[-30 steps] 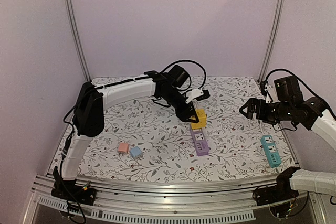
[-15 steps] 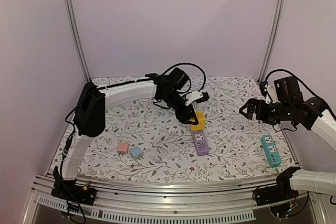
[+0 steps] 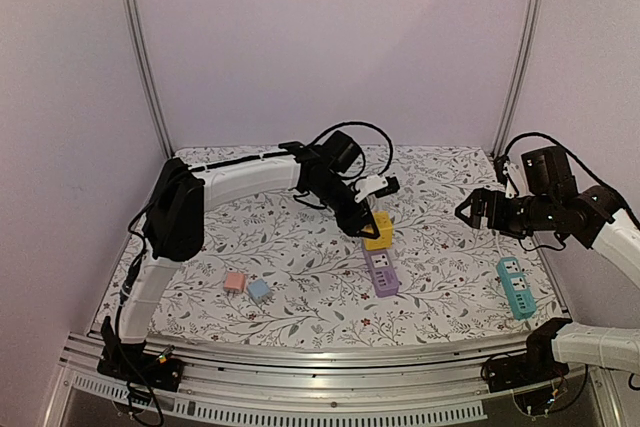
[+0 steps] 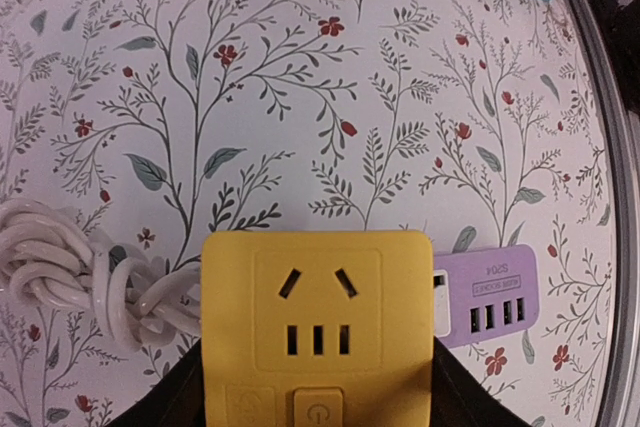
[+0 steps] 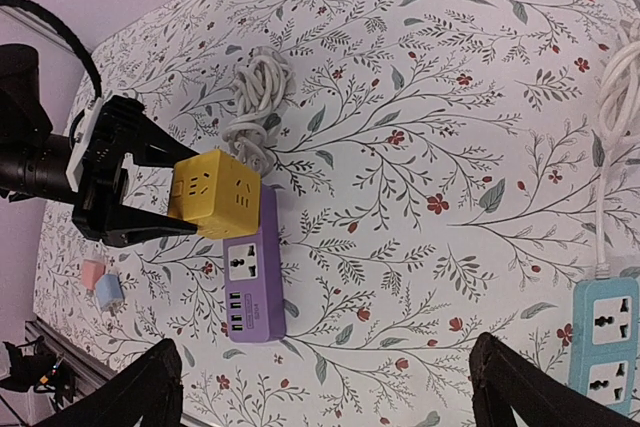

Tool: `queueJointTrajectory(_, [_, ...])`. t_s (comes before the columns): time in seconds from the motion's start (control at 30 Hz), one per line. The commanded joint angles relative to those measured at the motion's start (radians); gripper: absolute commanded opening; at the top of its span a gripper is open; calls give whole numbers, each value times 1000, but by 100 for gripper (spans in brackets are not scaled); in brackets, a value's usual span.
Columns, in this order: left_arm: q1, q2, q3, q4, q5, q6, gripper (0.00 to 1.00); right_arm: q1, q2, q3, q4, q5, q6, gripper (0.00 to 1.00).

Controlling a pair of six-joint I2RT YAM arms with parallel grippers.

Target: Insert the plug

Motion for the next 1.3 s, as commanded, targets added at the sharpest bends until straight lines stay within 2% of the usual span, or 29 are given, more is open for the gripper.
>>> queueJointTrajectory(0.0, [8,13,-12,25,-4,6,0,-4,-4,-13,-12,1,1,99])
queueJointTrajectory(1.27, [-36,36,-117,-13,-172,55,0,-4,12,-19,-5,-11,-9,99])
